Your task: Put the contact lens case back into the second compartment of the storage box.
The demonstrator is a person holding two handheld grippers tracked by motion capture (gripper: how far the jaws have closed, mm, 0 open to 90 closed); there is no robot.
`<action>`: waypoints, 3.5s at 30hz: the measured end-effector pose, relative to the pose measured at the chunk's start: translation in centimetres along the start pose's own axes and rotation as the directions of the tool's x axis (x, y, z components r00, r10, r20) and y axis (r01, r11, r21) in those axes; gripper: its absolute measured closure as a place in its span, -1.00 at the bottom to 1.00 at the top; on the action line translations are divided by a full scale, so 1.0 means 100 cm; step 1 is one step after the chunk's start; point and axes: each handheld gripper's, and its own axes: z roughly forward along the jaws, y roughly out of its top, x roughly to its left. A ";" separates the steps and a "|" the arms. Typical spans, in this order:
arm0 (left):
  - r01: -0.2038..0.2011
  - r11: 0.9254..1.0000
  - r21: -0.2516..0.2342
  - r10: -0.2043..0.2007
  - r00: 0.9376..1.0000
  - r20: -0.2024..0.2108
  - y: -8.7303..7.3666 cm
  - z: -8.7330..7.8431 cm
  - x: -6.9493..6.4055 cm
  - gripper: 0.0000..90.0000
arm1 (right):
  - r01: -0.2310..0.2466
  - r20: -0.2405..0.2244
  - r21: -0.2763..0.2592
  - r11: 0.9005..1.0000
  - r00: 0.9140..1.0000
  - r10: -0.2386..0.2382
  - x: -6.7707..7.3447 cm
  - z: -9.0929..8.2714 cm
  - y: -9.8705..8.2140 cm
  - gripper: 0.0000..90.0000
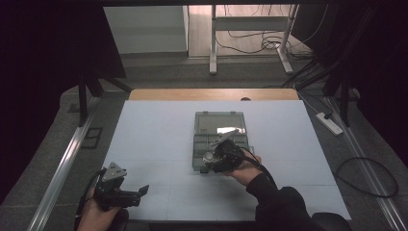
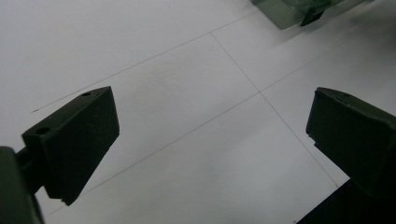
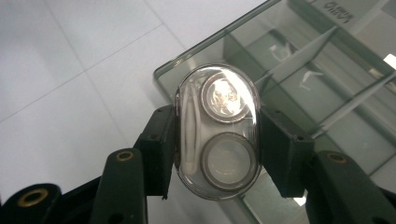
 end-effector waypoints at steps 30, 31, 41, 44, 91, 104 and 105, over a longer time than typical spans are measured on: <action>0.001 1.000 0.000 -0.001 1.000 0.001 0.000 0.000 0.001 -0.94 | -0.163 0.203 -0.050 0.985 0.964 0.169 -0.034 0.026 0.027 0.09; 0.001 1.000 0.000 -0.001 1.000 0.001 0.000 0.000 0.001 -0.94 | -0.167 0.207 -0.052 0.985 0.963 0.174 -0.034 0.027 0.028 0.09; 0.001 1.000 0.002 -0.001 1.000 -0.001 0.000 0.000 0.001 -0.93 | -0.196 0.237 -0.047 0.979 0.950 0.202 -0.038 0.037 0.031 0.09; 0.002 1.000 0.002 -0.002 1.000 -0.002 0.000 0.000 0.000 -0.93 | -0.205 0.236 -0.044 0.978 0.949 0.209 -0.039 0.038 0.030 0.09; 0.002 1.000 0.006 -0.002 1.000 -0.007 0.001 0.001 0.000 -0.93 | -0.115 0.081 -0.028 0.993 0.990 0.117 -0.034 0.007 0.015 -0.64; 0.003 1.000 0.005 -0.003 1.000 -0.005 0.000 0.001 0.000 -0.93 | -0.129 0.041 -0.029 0.991 0.991 0.130 -0.035 -0.004 0.003 -0.76; 0.004 1.000 0.005 -0.004 1.000 -0.005 0.000 0.001 0.000 -0.93 | -0.126 0.041 -0.030 0.992 0.991 0.127 -0.035 -0.005 0.002 -0.78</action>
